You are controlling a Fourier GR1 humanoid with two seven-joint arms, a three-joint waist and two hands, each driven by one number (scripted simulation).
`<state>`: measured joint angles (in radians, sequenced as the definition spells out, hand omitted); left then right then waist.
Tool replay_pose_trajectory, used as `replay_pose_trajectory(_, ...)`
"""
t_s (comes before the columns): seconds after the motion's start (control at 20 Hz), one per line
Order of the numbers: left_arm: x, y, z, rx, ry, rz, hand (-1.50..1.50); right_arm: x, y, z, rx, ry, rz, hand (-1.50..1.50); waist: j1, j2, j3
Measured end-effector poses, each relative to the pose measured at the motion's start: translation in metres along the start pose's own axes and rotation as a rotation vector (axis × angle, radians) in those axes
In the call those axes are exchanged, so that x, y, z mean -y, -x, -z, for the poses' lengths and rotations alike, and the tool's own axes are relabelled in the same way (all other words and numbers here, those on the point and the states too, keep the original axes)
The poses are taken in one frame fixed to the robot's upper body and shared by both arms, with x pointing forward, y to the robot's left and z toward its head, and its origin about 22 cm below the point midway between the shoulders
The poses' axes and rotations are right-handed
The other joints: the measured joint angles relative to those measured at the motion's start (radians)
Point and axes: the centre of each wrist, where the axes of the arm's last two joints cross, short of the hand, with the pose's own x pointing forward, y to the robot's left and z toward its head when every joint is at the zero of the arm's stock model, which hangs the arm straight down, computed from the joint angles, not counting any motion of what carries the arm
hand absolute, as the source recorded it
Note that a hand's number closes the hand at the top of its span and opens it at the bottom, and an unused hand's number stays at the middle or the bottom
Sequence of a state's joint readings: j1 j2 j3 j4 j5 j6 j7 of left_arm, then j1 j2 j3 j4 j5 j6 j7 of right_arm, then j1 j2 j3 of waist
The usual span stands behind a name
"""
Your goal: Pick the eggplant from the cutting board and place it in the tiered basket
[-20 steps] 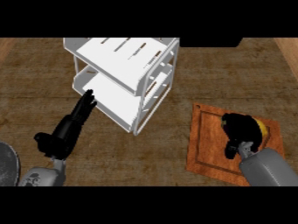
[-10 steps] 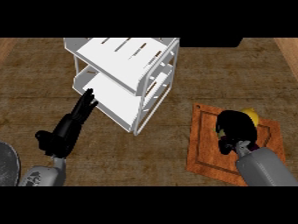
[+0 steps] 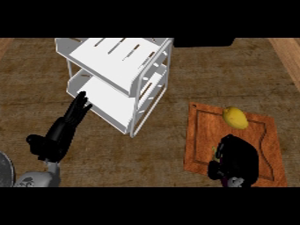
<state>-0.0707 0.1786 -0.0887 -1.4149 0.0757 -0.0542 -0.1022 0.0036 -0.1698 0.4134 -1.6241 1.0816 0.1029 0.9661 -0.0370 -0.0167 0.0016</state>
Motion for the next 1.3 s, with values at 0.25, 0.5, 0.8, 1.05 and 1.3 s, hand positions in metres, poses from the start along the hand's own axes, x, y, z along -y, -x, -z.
replay_pose_trajectory(0.25,0.003,0.0,-0.001,0.004,0.008,-0.006,0.0,0.014,-0.011,-0.052,0.008,0.136,0.16,1.5,0.005,0.002,0.0)
replay_pose_trajectory(0.5,0.007,0.0,0.002,0.004,0.01,-0.007,0.0,0.054,-0.025,-0.093,0.142,0.286,0.402,1.5,0.012,0.003,0.001)
replay_pose_trajectory(0.8,0.012,-0.005,0.008,0.001,0.037,-0.005,0.0,0.099,-0.044,-0.127,0.296,0.452,0.517,1.5,0.034,0.009,0.0)
replay_pose_trajectory(1.05,0.015,-0.005,0.013,0.01,0.042,-0.007,0.0,0.127,-0.069,-0.131,0.375,0.506,0.553,1.5,0.048,0.012,0.0)
replay_pose_trajectory(1.3,0.02,-0.008,0.018,0.012,0.063,-0.004,0.0,0.161,-0.098,-0.115,0.397,0.528,0.583,1.5,0.066,0.016,-0.002)
